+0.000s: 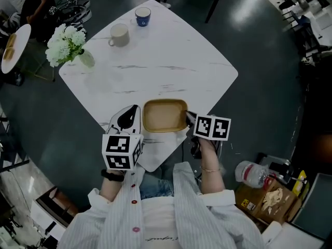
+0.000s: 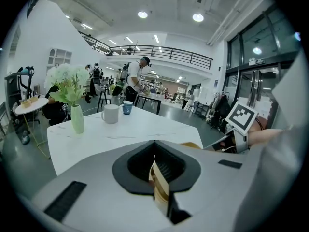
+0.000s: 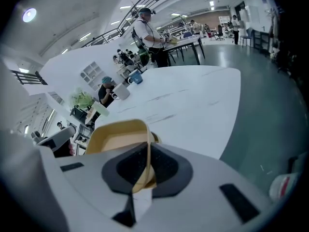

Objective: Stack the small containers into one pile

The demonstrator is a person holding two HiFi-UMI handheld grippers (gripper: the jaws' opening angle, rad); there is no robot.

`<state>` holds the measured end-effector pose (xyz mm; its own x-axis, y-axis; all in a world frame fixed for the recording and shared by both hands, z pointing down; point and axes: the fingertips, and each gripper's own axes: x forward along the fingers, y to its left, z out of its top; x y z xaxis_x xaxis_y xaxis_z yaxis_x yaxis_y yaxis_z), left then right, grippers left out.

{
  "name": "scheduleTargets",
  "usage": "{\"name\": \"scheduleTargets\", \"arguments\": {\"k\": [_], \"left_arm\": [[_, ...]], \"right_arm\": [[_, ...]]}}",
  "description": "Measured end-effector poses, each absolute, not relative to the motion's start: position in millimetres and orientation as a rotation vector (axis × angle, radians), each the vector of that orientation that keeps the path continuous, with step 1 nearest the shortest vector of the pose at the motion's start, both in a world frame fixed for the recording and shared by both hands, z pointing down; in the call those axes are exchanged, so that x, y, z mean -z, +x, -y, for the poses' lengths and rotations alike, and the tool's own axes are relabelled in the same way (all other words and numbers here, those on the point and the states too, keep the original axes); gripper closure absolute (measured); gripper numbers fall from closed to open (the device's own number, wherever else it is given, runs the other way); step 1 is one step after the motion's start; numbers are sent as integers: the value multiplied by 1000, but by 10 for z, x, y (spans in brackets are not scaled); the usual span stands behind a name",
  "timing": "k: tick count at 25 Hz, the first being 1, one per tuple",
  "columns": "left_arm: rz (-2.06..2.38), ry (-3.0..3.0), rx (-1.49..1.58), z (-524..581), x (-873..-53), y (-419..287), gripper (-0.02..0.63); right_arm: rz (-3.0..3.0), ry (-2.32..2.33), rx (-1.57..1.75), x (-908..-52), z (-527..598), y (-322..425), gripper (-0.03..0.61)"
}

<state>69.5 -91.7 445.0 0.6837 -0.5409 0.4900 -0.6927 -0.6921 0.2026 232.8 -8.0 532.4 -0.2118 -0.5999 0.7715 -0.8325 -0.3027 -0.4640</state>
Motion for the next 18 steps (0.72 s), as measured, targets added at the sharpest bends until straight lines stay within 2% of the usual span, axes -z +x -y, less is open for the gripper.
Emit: {"name": "scheduleTargets", "arguments": {"k": [11, 18], "left_arm": [[931, 2514, -589, 893, -4567, 648, 597], [909, 2514, -593, 853, -4604, 663, 597]], "right_arm": [[1691, 1830, -1527, -5417, 40, 2268, 549], [1724, 1804, -1488, -5404, 27, 2217, 520]]}}
